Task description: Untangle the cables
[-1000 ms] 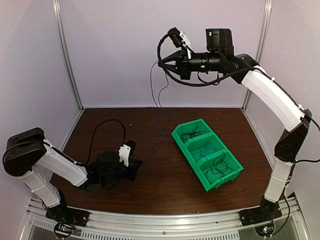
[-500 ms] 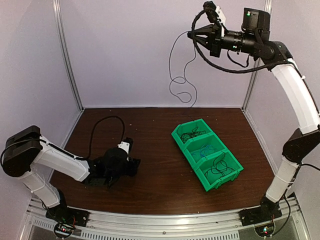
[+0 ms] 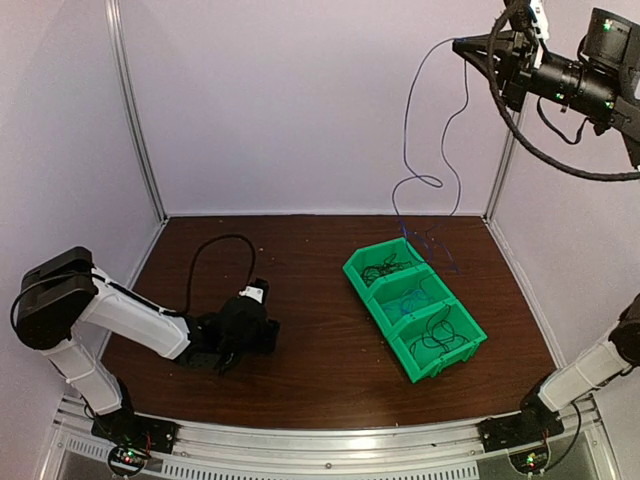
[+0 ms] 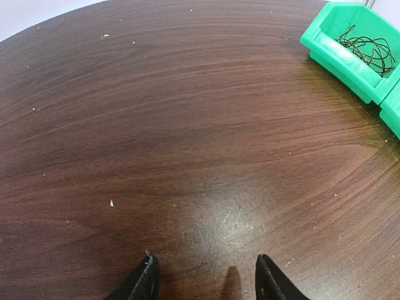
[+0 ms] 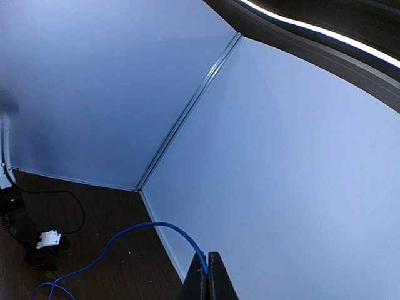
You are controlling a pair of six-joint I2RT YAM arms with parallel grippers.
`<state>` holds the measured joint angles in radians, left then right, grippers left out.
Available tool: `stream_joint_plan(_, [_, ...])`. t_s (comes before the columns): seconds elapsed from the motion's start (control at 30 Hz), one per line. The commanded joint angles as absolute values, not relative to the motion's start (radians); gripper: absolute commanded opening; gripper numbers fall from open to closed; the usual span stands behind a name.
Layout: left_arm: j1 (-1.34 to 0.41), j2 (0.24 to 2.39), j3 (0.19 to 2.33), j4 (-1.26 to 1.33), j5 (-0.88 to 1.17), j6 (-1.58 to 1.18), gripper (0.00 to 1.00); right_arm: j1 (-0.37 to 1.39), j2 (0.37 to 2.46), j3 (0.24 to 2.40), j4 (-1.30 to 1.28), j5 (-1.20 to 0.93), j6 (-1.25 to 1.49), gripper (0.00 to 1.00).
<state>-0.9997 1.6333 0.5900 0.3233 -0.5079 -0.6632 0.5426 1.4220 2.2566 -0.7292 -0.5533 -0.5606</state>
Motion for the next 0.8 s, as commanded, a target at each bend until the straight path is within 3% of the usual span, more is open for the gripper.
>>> stream_joint_plan(0.0, [-0.996,1.639,0.612,0.324,-0.542,-0.648,0.54,0.536,1.335,2.150,-0.773,-0.487,-0.583,0.00])
stream_joint_plan(0.3, [-0.997,1.621,0.597,0.309,-0.550,-0.647,0.54,0.515,1.164,1.783,-0.806,-0.483,-0.603,0.00])
stream_joint_plan(0.77, [-0.997,1.618,0.581,0.317,-0.561,-0.663,0.54,0.498,1.083,1.373,-0.820,-0.450,-0.668,0.00])
